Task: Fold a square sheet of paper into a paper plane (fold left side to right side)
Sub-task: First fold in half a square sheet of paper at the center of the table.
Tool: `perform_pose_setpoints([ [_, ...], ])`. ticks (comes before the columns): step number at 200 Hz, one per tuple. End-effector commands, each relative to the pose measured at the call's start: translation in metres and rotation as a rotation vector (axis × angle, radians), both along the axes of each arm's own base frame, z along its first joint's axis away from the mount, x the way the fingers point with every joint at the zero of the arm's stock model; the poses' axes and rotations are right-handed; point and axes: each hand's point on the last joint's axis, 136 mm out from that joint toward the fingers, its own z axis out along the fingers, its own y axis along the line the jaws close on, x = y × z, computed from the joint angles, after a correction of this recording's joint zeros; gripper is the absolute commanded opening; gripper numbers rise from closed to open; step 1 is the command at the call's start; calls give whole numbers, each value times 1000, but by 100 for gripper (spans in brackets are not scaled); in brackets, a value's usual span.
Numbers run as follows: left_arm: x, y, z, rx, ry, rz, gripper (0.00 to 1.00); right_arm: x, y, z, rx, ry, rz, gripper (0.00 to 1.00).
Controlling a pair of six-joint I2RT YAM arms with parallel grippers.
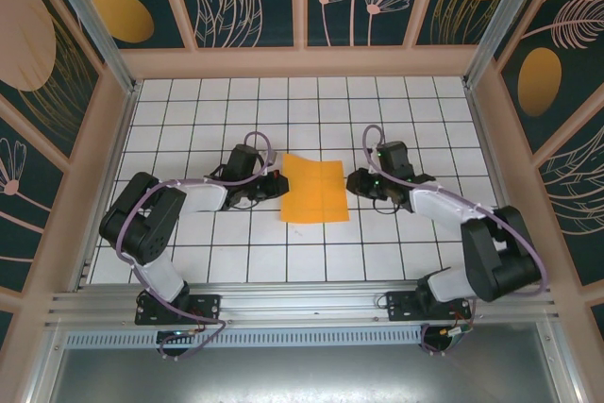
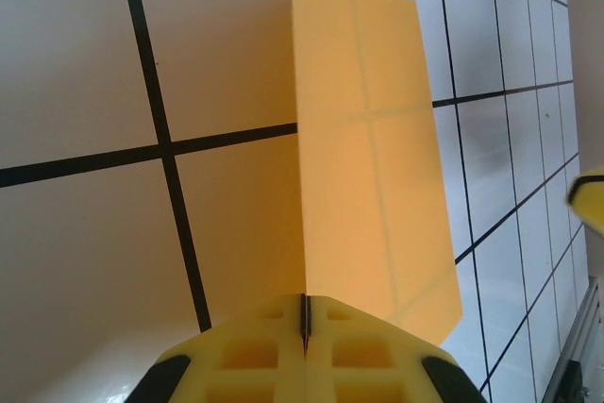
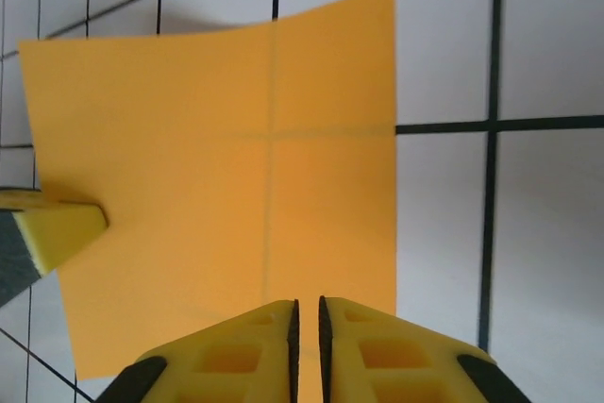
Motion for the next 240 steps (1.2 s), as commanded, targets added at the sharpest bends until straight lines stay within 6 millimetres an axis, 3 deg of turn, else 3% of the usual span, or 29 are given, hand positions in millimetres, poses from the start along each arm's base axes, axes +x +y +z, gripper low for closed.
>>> perform_pose_setpoints([
  [1,3,0,-4,40,-11,-14,0,14,20,2,57,-13,23,14],
  [36,5,-1,-3,44,-10,-21,0,22,27,-27,-8,44,33,14],
  [73,6,-4,4,30,-11,-30,6,14,24,-56,-68,114,35,14],
  [105,6,-15,23,-51,-13,-46,25,5,15,-70,-139,148,30,14],
  [134,2,-36,44,-134,-24,-92,42,-3,11,-78,-155,166,26,14],
  [155,-2,-56,52,-164,-30,-136,51,-5,12,-79,-152,167,31,14],
  [184,-4,-81,50,-183,-14,-179,58,-5,14,-77,-147,161,36,14],
  [213,-5,-87,27,-153,27,-179,58,-3,19,-70,-110,140,41,15],
  [217,0,-92,35,-164,7,-183,58,-3,20,-69,-102,136,42,15],
  [240,2,-92,27,-153,20,-176,54,1,28,-55,-58,94,61,15],
])
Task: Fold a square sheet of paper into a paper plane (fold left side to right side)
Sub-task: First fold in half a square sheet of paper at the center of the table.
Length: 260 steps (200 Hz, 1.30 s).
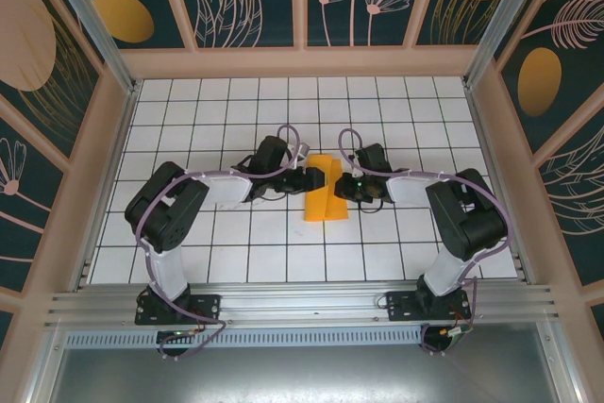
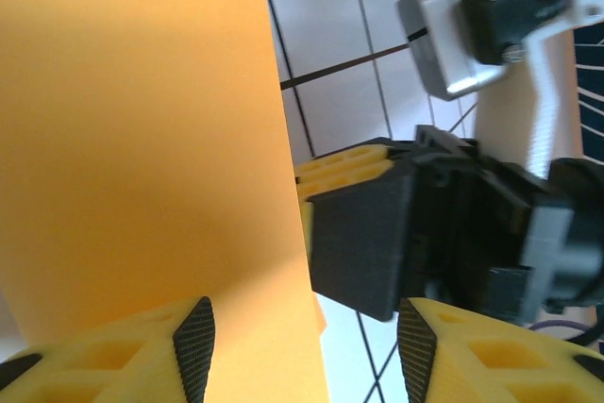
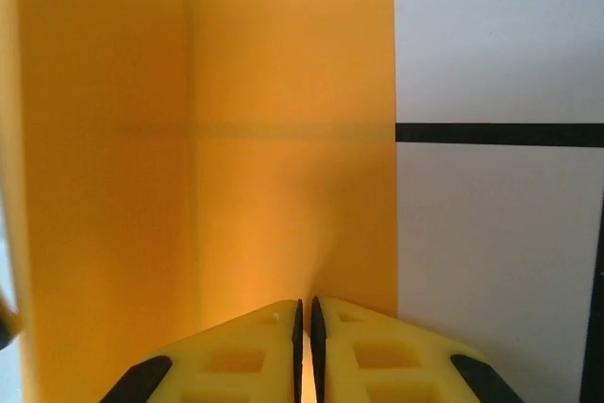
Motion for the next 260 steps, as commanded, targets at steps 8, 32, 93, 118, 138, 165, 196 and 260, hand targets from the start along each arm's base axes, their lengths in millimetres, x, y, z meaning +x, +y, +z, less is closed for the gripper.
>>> perform_pose_setpoints([
  [8,7,-7,1,-15,-3,1,53,-7,6,7,32,-19,28,16],
  [32,7,-6,-1,-9,-2,8,50,1,11,32,85,-81,37,17],
  [93,9,-5,-5,5,-1,20,45,4,0,85,230,-176,2,42],
  [118,10,-4,-3,6,-7,25,42,-1,9,80,302,-127,15,43],
  [138,9,-4,-4,8,-5,25,40,-3,16,75,348,-92,25,42],
  [165,9,-3,-5,13,-6,30,38,-4,24,64,368,-50,36,40],
  [196,9,-3,-4,11,-7,30,37,-5,32,58,387,-26,57,39],
  [260,10,2,10,18,-38,46,39,-2,28,42,314,-12,42,10],
])
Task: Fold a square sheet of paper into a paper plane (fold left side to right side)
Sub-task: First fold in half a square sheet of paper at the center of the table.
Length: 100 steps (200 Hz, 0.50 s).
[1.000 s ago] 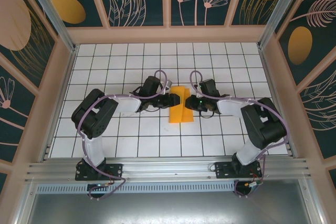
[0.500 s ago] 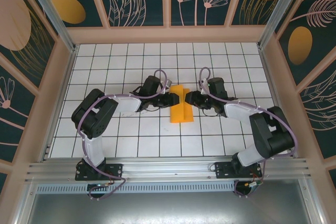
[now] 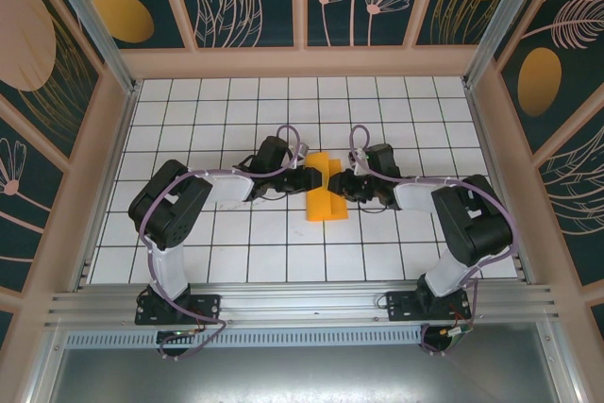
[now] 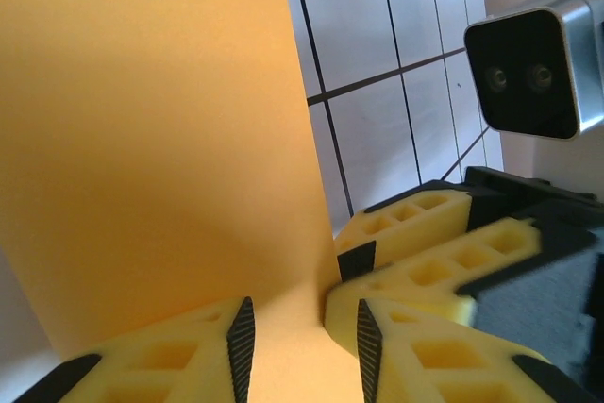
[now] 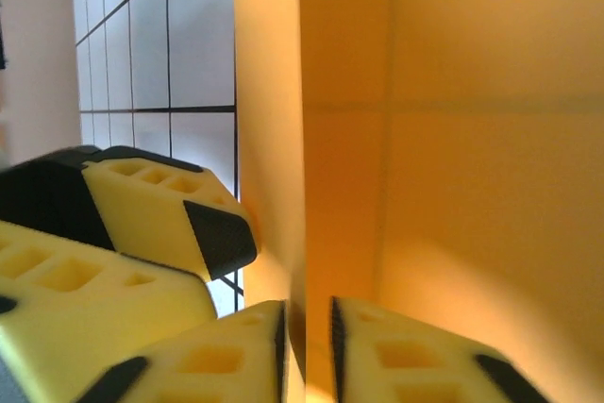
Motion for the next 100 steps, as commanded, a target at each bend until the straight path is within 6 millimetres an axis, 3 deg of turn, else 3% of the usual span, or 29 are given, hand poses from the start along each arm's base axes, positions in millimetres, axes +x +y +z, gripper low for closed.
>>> perform_pose_setpoints([
  [1,3,1,17,0,-43,14,40,7,1,3,-23,-32,-1,9],
  [11,4,4,19,13,-55,25,42,9,-4,1,-60,-37,-13,4],
  [35,9,15,24,70,-86,72,50,12,-19,-11,-172,-30,-41,3],
  [41,4,24,13,109,-69,88,52,12,-22,-13,-196,-28,-49,3],
  [69,4,39,-3,205,-54,136,56,14,-36,-22,-282,-17,-79,3],
  [95,0,36,-24,251,-13,123,60,13,-40,-25,-307,-8,-88,3],
  [100,6,29,-18,243,-27,121,60,12,-41,-27,-312,-5,-89,3],
])
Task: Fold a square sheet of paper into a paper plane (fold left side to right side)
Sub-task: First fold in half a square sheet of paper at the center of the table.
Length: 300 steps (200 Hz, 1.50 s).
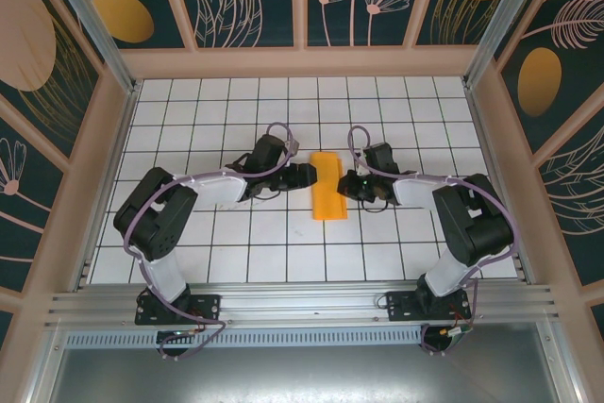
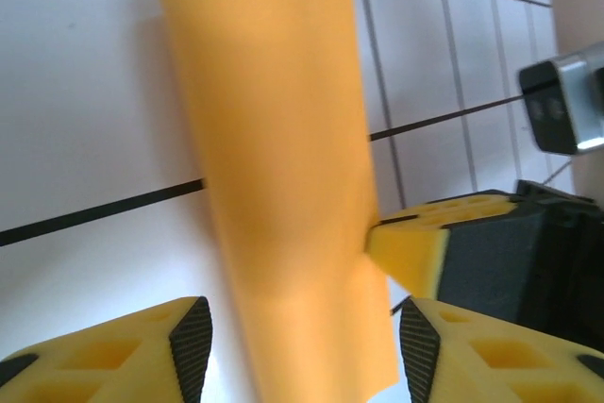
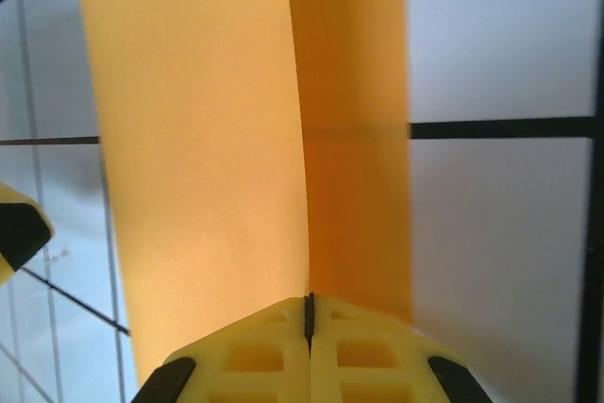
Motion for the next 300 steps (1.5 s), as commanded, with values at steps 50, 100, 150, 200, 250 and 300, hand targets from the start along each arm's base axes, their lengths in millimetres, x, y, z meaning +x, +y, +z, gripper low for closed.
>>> perform_pose_setpoints([
  [50,2,-18,-32,104,47,-7,63,3,-9,0,-66,-14,-12,4],
  [100,7,-17,-47,177,63,19,51,4,-10,4,-71,-28,-9,8],
  [150,7,-12,-64,254,77,24,46,13,-30,32,-137,-141,-67,34],
  [200,5,-16,-73,297,83,6,47,16,-79,64,-226,-272,-220,59],
  [250,4,-12,-77,332,80,-4,47,10,-89,85,-128,-346,-260,80],
  [300,3,-10,-79,355,77,-16,47,8,-91,82,-125,-337,-260,82],
])
